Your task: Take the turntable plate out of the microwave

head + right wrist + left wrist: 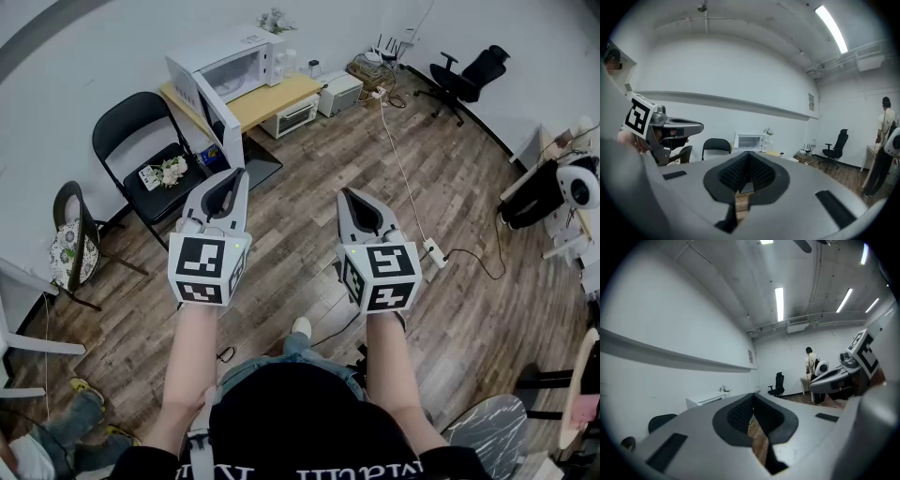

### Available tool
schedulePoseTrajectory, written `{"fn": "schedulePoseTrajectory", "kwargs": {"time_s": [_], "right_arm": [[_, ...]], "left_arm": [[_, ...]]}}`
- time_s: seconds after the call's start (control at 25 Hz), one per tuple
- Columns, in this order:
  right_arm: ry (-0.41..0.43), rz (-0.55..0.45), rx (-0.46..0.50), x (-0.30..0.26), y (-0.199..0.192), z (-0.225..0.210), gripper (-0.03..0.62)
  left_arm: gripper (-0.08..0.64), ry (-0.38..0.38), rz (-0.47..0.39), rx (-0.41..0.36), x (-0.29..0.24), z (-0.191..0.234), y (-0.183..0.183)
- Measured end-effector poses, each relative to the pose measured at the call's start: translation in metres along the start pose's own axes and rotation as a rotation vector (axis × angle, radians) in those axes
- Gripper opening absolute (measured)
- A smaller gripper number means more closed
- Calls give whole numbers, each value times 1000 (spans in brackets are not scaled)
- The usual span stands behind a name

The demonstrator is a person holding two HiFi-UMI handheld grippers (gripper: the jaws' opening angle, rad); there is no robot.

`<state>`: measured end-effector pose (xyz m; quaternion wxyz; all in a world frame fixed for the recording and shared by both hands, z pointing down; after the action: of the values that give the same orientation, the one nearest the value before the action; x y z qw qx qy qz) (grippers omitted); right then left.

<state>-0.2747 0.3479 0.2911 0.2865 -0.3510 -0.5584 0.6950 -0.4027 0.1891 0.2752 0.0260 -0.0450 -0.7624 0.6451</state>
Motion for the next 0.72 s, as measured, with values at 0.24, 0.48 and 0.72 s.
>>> {"fn": "schedulePoseTrajectory", "kwargs": {"time_s": [0.24,0.48,0.72], "right_arm": [[0,52,3,-6,-7,2,14],[-23,84,-9,-11,-13,-1,14],[-64,58,-3,-19,-16,-9,15]], "left_arm": [[8,12,34,27,-4,3,-6],[8,20,62,51,-8,7,-14],[8,6,50,92,-19,6,-20]]}}
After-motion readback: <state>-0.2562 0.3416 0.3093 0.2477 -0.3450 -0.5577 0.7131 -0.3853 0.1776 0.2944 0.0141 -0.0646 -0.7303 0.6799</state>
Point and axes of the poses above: the fingertips, and each gripper's own axes: x backward along the fingers, z to its left, y out of its top, the point moved 6 cm from there along x, backward along the fingers, and after that the axes turned 12 degrees about -y, right-handed, at the moved point
